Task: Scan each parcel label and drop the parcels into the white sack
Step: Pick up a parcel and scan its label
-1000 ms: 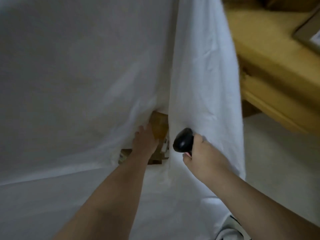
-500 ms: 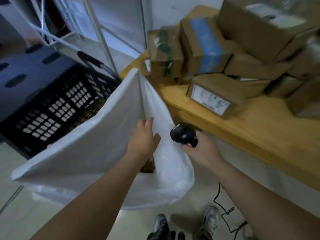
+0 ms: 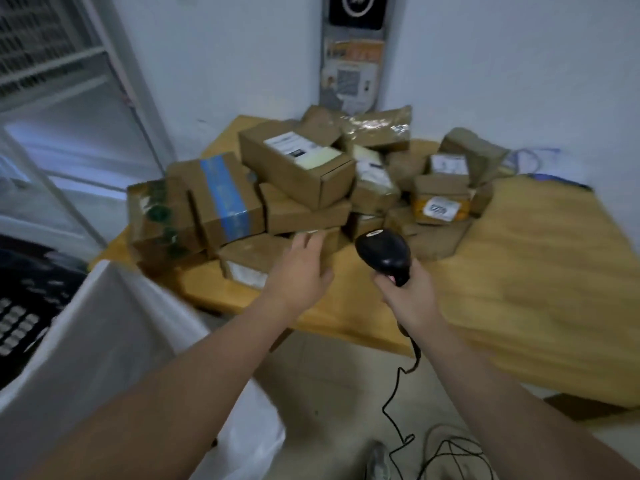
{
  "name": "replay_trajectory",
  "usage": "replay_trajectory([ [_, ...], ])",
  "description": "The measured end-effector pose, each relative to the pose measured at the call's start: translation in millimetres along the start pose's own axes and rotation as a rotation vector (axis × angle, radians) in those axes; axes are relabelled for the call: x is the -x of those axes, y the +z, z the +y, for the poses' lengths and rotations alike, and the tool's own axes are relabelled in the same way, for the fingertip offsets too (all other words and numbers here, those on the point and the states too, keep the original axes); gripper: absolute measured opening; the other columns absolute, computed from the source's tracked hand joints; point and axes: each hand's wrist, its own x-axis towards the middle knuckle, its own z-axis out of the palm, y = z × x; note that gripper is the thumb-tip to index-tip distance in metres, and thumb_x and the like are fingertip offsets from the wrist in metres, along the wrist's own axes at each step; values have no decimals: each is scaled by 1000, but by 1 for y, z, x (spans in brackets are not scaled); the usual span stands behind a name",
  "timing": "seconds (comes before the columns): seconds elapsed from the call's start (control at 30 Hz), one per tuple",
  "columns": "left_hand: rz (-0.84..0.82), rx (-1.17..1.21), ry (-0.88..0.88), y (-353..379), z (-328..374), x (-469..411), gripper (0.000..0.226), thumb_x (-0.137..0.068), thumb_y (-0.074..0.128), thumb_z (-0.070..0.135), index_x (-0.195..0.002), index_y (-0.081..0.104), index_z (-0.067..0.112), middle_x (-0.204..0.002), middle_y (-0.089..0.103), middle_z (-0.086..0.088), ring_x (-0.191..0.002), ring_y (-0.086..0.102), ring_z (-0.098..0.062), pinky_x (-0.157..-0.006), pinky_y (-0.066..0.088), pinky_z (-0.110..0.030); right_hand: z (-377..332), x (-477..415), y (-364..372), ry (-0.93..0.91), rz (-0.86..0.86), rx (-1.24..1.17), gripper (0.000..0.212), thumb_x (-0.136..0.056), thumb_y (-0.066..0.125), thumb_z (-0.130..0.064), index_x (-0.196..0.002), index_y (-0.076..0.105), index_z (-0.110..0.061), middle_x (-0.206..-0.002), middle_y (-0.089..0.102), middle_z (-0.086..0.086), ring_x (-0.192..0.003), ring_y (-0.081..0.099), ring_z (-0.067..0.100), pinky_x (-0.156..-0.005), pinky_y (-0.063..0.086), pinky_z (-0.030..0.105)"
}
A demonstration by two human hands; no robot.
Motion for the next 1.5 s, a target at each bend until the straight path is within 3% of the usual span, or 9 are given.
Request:
replay_trajectory([
  [0.13,-11,20,74,26,57,-57,61,-96,54,33,-149,27,19,-142,36,-6,-121,47,-26,-93,46,-39,1,-49,-59,-13,128,-93,28,-84,69,-13,-92,55,-35,-77,59,-6,-77,60,19,-76,52,42],
  [0.3,9,-78,144,61,114,-120,76,-89,62,45,-150,25,22,-146,33,-4,-133,33,-26,-106,37,-38,8,-99,-119,21,234,-228,11,-88,63,-9,-96,57,-10,-66,52,2,-62,52,18,-60,45,37],
  [0.5,9,-526,326,102,155,-172,99,-88,63,39,-152,-12,28,-157,11,-14,-145,11,-33,-119,11,-46,12,-138,-163,105,294,-342,8,-90,60,-8,-96,55,-7,-68,48,9,-58,50,20,-50,46,28],
  [0.8,16,-634,452,98,156,-197,97,-94,54,30,-143,-29,39,-143,33,-17,-131,36,-35,-105,33,-49,16,-158,-160,179,247,-446,20,-87,63,-6,-106,57,-8,-73,53,9,-61,53,18,-57,48,31],
  [0.97,121,-269,355,59,137,-188,94,-88,63,36,-147,-8,48,-130,32,-9,-114,46,-25,-97,43,-38,14,-160,-155,180,219,-475,20,-87,65,-5,-105,59,-6,-72,55,9,-64,56,20,-57,50,31],
  [1.1,173,643,61,37,117,-179,78,-81,73,24,-139,26,48,-130,35,2,-108,49,-12,-89,47,-27,3,-154,-143,136,148,-551,24,-86,70,-6,-105,63,-19,-98,65,3,-83,65,23,-75,56,35],
  [1.2,125,1167,-108,29,107,-167,61,-89,66,12,-130,32,41,-126,51,-4,-107,59,-16,-72,57,-25,-10,-152,-132,59,97,-621,23,-86,70,-7,-99,64,-25,-84,73,-10,-82,70,11,-82,57,34],
  [1.37,116,1285,-219,32,97,-156,53,-92,59,11,-131,33,34,-126,57,-5,-110,60,-21,-86,54,-34,-32,-154,-119,31,72,-776,41,-86,69,-8,-125,56,-7,-81,70,-5,-73,70,5,-59,55,21],
  [1.5,-11,1425,-207,38,95,-147,44,-93,55,7,-123,34,33,-128,52,-6,-114,60,-24,-84,55,-29,-40,-154,-102,68,67,-852,54,-78,76,-19,-128,58,-9,-106,72,9,-97,71,22,-79,59,41],
])
